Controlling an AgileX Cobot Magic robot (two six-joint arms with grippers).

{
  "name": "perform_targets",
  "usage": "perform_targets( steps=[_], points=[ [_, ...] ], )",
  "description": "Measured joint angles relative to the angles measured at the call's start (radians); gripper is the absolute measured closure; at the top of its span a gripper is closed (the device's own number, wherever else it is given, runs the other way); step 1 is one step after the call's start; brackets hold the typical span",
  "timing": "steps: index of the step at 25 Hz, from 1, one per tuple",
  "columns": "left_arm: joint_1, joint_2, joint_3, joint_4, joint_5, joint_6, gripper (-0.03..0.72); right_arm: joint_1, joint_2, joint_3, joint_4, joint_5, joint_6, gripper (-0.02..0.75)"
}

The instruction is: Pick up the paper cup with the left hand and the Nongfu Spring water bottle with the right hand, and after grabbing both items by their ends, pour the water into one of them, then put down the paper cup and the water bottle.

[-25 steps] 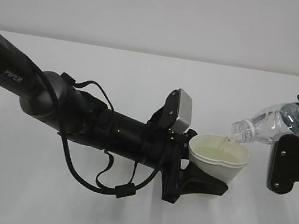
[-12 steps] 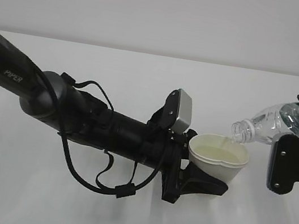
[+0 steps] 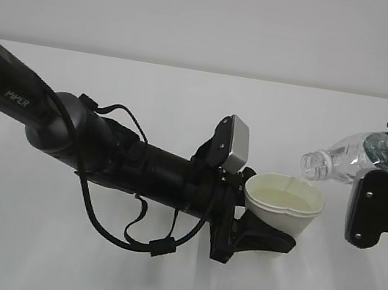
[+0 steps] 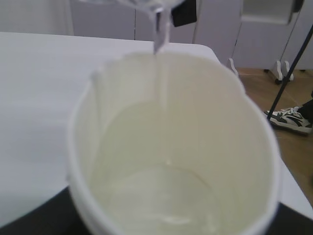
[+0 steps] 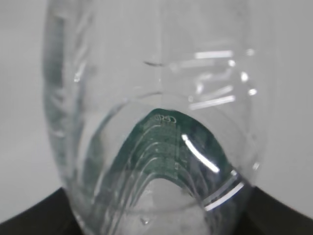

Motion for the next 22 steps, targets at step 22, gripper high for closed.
perform_targets(
  steps=[22],
  points=[
    [0.0, 0.0, 0.0, -0.066, 0.002, 0.0, 0.262, 0.0, 0.0, 0.0, 0.0, 0.0, 0.572, 0.32]
  ],
)
